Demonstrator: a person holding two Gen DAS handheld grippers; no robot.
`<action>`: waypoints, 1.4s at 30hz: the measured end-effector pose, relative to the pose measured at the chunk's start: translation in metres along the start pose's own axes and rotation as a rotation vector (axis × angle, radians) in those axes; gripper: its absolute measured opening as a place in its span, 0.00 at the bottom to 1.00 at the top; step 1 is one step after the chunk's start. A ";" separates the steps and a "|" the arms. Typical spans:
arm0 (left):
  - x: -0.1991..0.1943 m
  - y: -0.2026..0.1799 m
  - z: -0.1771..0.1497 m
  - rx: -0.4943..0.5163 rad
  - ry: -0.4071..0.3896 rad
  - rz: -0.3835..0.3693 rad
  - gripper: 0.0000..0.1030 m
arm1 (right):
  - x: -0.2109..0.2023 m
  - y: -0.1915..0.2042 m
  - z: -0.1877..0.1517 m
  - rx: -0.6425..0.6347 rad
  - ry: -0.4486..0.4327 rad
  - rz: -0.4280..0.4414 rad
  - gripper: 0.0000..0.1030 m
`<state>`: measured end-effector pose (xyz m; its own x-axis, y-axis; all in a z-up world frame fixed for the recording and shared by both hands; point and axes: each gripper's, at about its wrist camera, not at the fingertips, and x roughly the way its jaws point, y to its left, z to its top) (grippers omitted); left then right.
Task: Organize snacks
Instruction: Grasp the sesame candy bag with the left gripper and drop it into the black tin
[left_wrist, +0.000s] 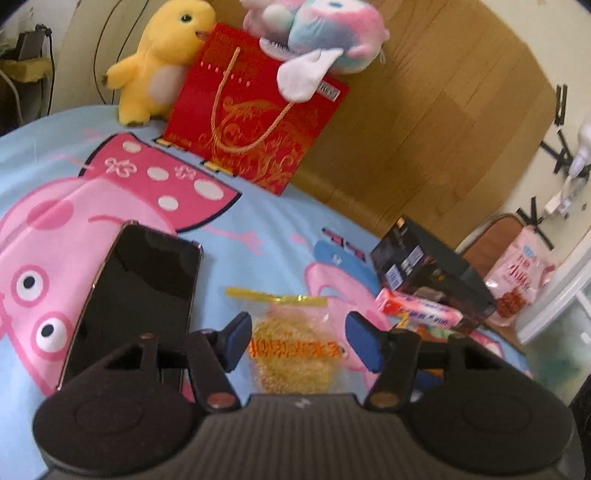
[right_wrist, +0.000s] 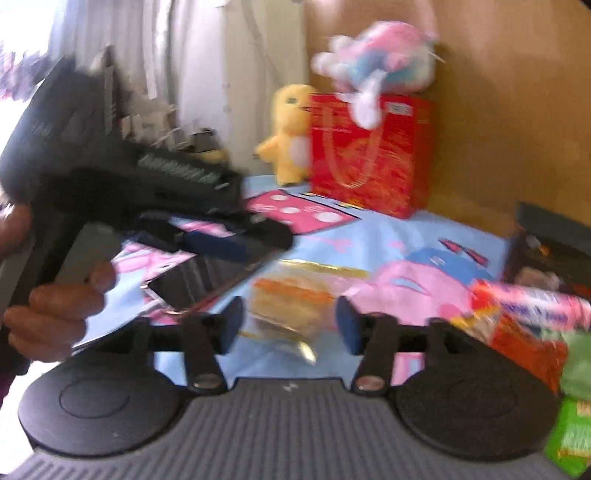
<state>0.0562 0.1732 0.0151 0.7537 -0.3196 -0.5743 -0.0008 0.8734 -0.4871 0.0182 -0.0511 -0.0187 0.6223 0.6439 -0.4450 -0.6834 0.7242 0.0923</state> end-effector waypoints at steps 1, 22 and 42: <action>0.003 -0.001 -0.001 0.007 0.003 0.012 0.56 | -0.002 -0.006 -0.004 0.019 0.011 -0.016 0.67; 0.033 -0.062 -0.006 0.185 0.054 -0.066 0.46 | 0.004 -0.019 -0.004 0.021 0.031 -0.068 0.49; 0.135 -0.171 0.055 0.183 -0.108 -0.041 0.47 | -0.094 -0.218 0.042 0.370 -0.244 -0.500 0.59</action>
<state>0.1941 0.0013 0.0571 0.8165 -0.3236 -0.4781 0.1432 0.9158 -0.3752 0.1251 -0.2591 0.0403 0.9285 0.2149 -0.3028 -0.1417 0.9589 0.2460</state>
